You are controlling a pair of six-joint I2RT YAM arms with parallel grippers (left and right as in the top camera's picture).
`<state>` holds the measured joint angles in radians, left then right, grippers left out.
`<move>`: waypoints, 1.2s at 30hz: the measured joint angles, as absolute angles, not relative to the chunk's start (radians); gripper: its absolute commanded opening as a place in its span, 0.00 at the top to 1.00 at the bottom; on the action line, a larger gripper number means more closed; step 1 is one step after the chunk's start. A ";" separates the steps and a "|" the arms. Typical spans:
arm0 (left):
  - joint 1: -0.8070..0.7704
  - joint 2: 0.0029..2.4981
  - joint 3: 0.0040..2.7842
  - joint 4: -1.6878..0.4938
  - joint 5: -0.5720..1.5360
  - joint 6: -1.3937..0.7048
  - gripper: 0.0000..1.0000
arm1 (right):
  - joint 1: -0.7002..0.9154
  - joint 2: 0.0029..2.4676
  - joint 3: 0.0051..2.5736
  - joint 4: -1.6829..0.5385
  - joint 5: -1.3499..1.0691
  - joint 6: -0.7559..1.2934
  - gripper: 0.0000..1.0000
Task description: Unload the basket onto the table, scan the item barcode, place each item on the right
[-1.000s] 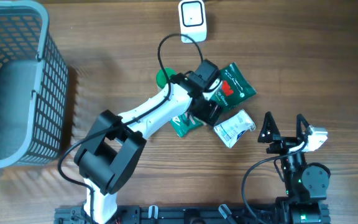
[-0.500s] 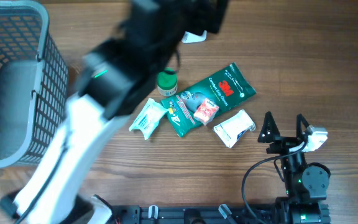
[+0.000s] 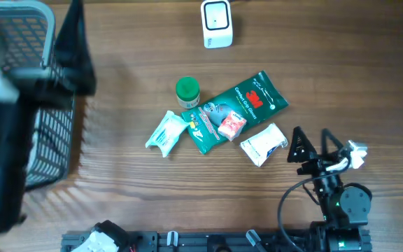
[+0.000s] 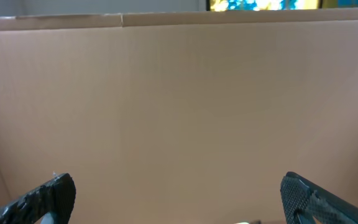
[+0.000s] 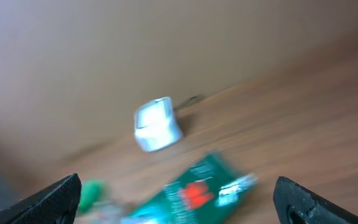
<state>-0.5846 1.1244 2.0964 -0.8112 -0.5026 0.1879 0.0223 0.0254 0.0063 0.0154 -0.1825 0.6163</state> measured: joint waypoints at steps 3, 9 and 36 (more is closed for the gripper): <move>-0.553 0.990 1.936 -0.737 -0.447 0.173 0.00 | 0.022 0.025 0.006 0.025 -0.374 0.809 0.00; -0.450 0.680 1.517 -0.517 -0.324 0.129 0.00 | 0.022 0.026 0.006 0.005 -0.774 0.982 0.00; -0.216 0.010 1.276 -0.516 -0.028 0.046 0.00 | 0.022 0.027 0.006 -0.064 -1.266 1.122 0.00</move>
